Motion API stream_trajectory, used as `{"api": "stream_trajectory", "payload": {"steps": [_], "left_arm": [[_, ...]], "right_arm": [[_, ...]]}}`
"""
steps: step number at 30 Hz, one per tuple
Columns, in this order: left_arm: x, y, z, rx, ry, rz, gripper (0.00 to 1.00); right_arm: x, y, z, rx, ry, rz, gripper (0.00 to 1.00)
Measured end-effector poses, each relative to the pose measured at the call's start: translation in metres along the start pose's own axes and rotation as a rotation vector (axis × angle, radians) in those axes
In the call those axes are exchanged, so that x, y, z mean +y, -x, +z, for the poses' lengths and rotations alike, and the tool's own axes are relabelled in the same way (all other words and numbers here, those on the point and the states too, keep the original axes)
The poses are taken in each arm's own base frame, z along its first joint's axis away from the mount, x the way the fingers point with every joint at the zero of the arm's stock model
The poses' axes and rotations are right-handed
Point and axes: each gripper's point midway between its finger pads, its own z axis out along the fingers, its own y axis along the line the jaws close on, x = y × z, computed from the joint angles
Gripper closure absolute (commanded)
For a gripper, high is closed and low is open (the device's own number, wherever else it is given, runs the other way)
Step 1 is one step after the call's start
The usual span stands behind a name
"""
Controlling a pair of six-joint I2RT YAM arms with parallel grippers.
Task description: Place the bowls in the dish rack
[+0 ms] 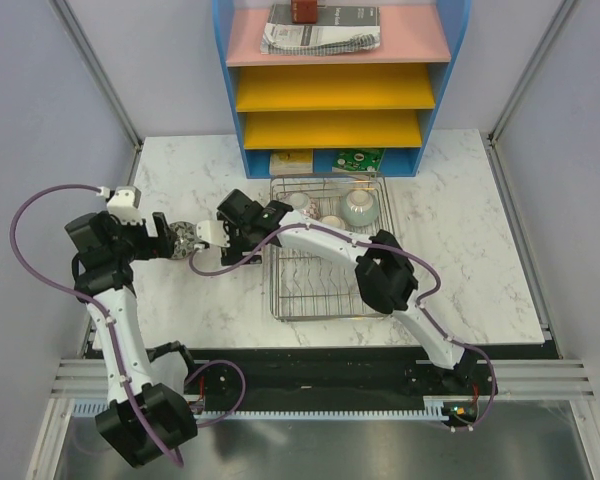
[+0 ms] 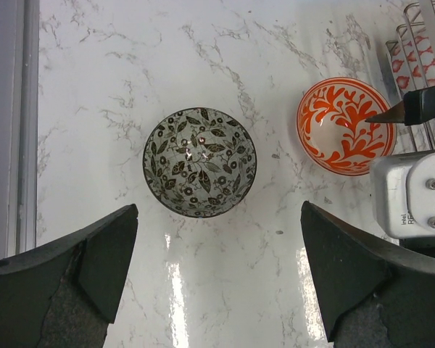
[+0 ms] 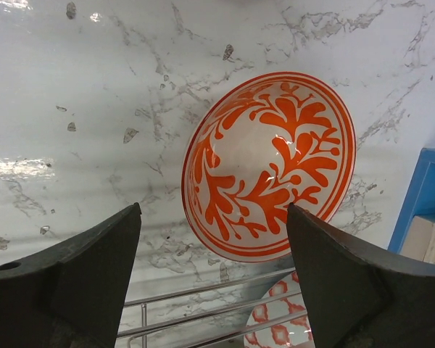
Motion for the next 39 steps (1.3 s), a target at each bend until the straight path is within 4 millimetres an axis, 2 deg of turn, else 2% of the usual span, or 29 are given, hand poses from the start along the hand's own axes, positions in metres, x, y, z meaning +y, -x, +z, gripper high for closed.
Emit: {"api": "stream_trajectory", "payload": {"steps": [7,11,15,20,22,28,29,32,34,39], "left_arm": [[0.009,-0.005,0.0,0.006,0.005,-0.053,0.0],[0.01,-0.006,0.001,0.007,-0.008,-0.066,0.0],[0.008,-0.006,0.001,0.002,-0.022,-0.072,0.0],[0.007,-0.005,0.0,-0.003,-0.034,-0.076,0.0],[0.007,-0.005,0.0,-0.004,-0.034,-0.077,0.0],[0.007,-0.005,0.0,-0.004,-0.036,-0.081,0.0],[0.008,-0.005,0.0,-0.004,-0.035,-0.081,0.0],[0.009,-0.005,0.0,-0.004,-0.032,-0.084,0.0],[0.009,-0.006,0.0,-0.003,-0.031,-0.086,0.0],[0.01,-0.007,0.0,-0.001,-0.034,-0.093,0.0]], "right_arm": [[0.004,-0.007,0.011,0.017,0.016,-0.021,0.14],[0.006,-0.011,0.016,0.027,0.024,-0.04,0.19],[0.009,-0.015,0.02,0.041,0.034,-0.052,0.32],[0.01,-0.019,0.022,0.064,0.028,-0.073,0.39],[0.01,-0.02,0.023,0.078,0.021,-0.084,0.46],[0.014,-0.016,0.022,0.091,0.011,-0.121,0.57],[0.014,-0.015,0.022,0.091,0.011,-0.125,0.65],[0.016,-0.013,0.022,0.094,0.009,-0.134,0.77],[0.016,-0.012,0.022,0.094,0.007,-0.139,0.78],[0.016,-0.013,0.022,0.099,0.007,-0.142,0.96]]}}
